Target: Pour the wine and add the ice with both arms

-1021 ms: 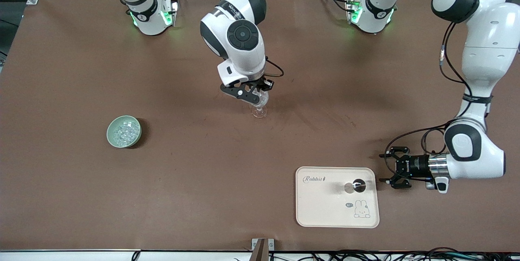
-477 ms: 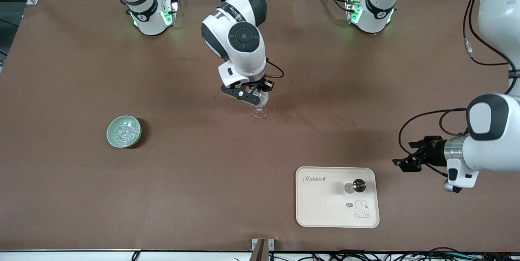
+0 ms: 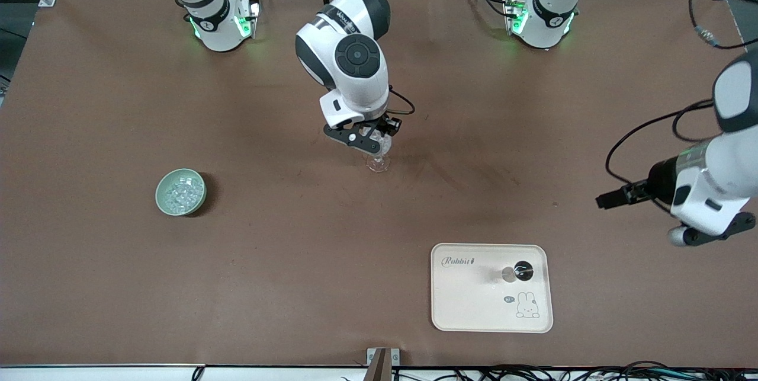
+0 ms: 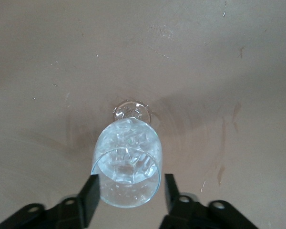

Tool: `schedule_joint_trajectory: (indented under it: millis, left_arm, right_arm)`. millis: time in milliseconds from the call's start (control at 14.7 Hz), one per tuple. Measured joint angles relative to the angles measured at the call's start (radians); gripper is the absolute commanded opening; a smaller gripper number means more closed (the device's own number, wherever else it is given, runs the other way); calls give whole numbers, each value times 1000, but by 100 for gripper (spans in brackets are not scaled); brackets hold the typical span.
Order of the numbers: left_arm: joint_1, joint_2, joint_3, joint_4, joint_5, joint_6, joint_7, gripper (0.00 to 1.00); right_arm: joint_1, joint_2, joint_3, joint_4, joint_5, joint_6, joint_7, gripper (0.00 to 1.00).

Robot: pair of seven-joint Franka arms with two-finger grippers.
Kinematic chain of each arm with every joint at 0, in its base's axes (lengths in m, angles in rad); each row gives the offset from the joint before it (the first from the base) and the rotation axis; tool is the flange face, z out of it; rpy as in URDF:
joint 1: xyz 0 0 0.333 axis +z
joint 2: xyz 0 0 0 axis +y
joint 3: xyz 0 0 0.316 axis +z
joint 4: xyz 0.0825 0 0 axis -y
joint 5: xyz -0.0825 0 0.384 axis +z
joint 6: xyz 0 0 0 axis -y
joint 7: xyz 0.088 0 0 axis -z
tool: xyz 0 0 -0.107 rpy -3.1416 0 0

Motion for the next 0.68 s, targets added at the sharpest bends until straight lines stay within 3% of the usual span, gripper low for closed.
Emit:
schedule_joint_trajectory:
  millis: [409,477,681]
  left_arm:
    - [-3,-161,-17,-24,26,-47,179,100]
    - [-19,-186,7,-39,26,-49,192,100]
    - [-165,-276,170,-114,-1,-54,205,100]
  right_arm:
    - [-2,-23,-25,82,-6,-61,1,100]
    - [-4,-45,-46,100,-11,-84,1,100]
    - [-16,-161,-141,126,-81,-178,-1,100]
